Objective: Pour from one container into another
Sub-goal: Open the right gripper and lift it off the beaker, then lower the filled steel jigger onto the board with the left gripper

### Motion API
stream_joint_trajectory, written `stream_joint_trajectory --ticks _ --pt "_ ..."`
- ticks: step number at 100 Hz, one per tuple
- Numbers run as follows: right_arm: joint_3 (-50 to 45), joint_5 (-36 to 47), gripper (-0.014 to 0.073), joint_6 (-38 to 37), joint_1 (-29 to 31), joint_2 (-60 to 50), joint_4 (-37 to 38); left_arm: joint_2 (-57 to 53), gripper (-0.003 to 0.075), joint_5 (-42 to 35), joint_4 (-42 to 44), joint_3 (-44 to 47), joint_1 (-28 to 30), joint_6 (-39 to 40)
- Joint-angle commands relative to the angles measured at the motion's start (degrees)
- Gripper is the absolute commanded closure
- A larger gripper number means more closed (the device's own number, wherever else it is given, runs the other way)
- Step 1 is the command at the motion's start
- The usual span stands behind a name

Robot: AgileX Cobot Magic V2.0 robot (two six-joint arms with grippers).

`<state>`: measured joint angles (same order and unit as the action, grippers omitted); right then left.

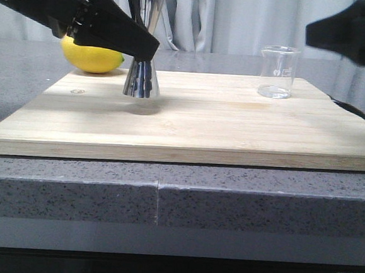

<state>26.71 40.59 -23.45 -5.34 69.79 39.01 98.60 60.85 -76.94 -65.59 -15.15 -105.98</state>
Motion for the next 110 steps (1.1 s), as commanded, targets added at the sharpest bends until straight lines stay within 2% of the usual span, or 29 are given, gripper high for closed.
stream_joint_trajectory --ticks 1,28,41,53,110 --pt "0.8 1.4 0.0058 -2.4 0.2 -5.2 -0.8 -3.0 0.073 1.2 -4.7 -1.8 0.1 0.5" --pt "0.8 -3.1 0.0059 -3.9 0.2 -15.4 -0.4 -3.0 0.073 0.7 -8.3 -1.8 0.1 -2.7" --pt "0.8 -6.2 0.0059 -6.8 0.2 -18.8 2.5 -3.0 0.073 0.7 -8.6 -1.8 0.1 -2.9" --pt "0.8 -7.5 0.006 -9.5 0.2 -20.3 4.6 -2.8 0.073 0.6 -8.6 -1.8 0.1 -3.9" --pt "0.8 -7.5 0.006 -10.6 0.2 -20.4 5.4 -0.9 0.073 0.2 -10.5 -1.8 0.1 -8.3"
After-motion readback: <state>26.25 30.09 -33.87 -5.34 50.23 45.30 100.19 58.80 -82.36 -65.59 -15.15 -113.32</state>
